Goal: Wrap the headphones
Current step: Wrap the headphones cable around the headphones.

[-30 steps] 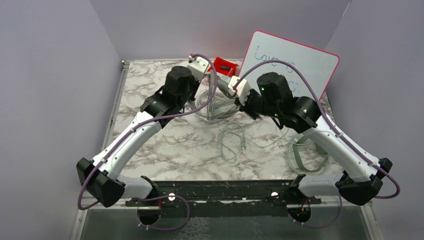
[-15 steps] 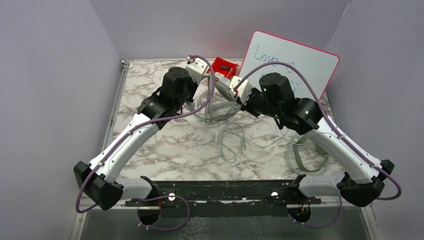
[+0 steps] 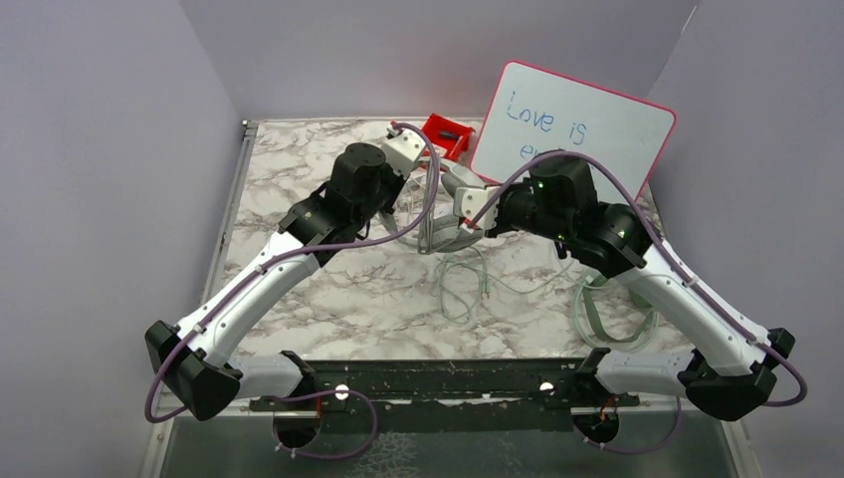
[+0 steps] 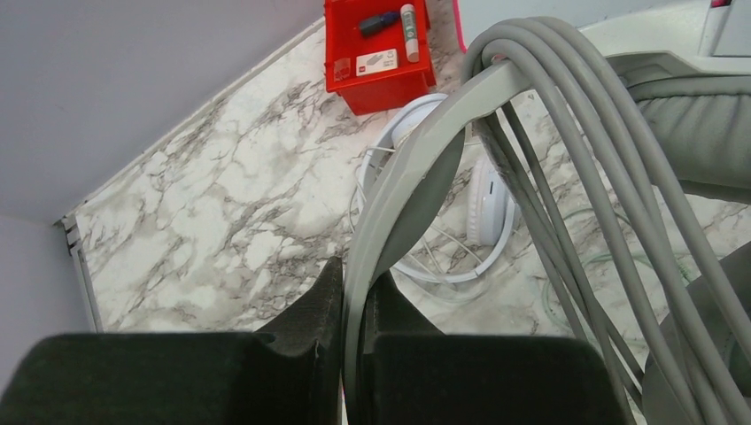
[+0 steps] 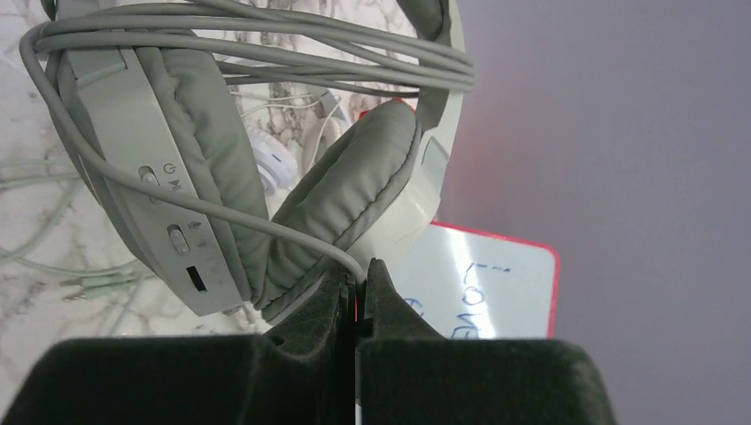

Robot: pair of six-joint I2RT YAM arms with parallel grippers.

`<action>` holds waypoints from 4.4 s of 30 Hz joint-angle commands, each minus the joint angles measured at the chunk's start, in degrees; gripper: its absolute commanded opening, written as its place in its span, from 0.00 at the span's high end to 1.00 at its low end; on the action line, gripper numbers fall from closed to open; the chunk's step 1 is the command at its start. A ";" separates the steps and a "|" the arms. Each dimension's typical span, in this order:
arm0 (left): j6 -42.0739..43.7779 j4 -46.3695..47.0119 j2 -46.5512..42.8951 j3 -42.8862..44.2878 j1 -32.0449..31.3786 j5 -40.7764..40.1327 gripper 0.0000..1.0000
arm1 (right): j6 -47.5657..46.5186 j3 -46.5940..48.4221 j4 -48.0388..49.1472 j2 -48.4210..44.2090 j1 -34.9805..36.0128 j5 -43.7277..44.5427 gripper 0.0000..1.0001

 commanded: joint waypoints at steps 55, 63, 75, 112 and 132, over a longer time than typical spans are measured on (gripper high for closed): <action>5.43 -7.34 -12.85 -11.19 -3.23 19.45 1.00 | -10.89 7.76 7.30 8.73 -9.95 -28.16 0.73; 3.01 -9.57 -11.56 -9.88 -3.24 20.78 1.00 | -12.00 8.36 4.04 8.32 -9.95 -27.23 0.64; 0.37 -10.96 -12.28 -8.08 -2.79 22.08 1.00 | -7.82 5.50 3.56 7.91 -10.00 -23.34 0.58; -32.26 7.41 15.59 3.25 50.06 22.91 1.00 | 57.37 2.28 14.37 3.12 -14.40 -25.76 0.00; -37.12 34.11 29.53 -13.33 52.23 13.94 1.00 | 60.53 -3.30 14.25 0.56 -14.41 -25.12 0.00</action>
